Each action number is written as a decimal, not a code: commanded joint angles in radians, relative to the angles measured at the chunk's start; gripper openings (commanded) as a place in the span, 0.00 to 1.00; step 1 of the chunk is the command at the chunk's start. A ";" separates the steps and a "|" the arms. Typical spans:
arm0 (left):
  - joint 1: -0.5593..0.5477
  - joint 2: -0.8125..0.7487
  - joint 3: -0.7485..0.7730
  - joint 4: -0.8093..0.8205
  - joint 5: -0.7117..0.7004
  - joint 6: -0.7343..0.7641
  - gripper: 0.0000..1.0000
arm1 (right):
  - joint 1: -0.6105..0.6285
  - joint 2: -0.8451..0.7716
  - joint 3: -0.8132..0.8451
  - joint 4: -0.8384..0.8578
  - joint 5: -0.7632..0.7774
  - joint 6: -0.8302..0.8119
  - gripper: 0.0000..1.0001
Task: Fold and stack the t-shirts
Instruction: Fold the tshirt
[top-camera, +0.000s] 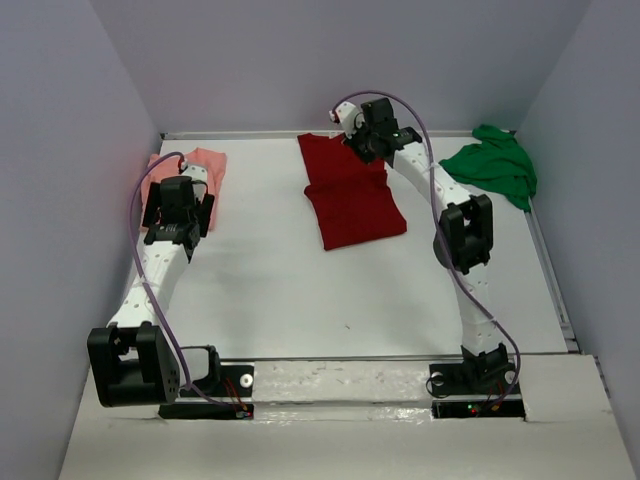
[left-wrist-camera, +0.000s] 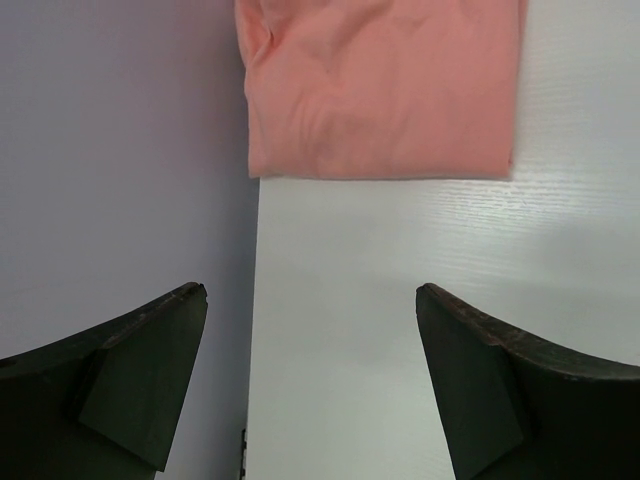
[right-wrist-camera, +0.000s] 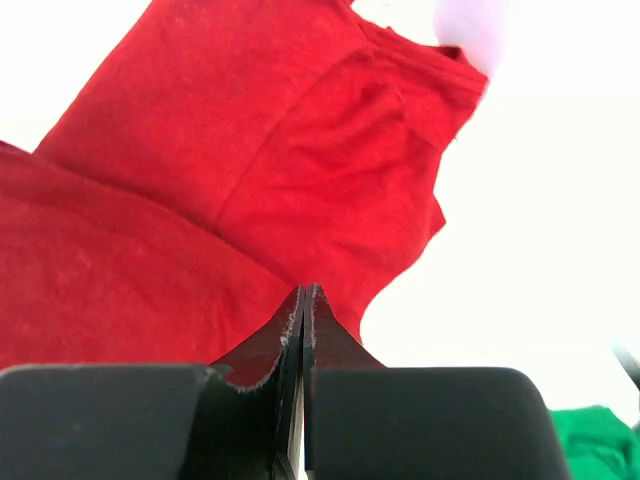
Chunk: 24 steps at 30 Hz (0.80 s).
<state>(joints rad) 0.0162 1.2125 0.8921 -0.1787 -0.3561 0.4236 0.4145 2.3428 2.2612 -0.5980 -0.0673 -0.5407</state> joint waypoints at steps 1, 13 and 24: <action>0.004 -0.038 0.016 -0.022 0.072 -0.014 0.99 | 0.020 -0.129 -0.092 0.053 0.041 -0.013 0.00; -0.062 -0.033 0.070 -0.116 0.298 0.003 0.99 | 0.000 -0.436 -0.491 -0.025 0.116 0.065 1.00; -0.128 -0.048 0.034 -0.097 0.264 0.001 0.99 | 0.000 -0.360 -0.548 -0.150 -0.098 0.147 0.20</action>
<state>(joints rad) -0.1059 1.2110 0.9188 -0.2829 -0.0822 0.4213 0.4171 1.9404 1.6611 -0.6998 -0.0853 -0.4221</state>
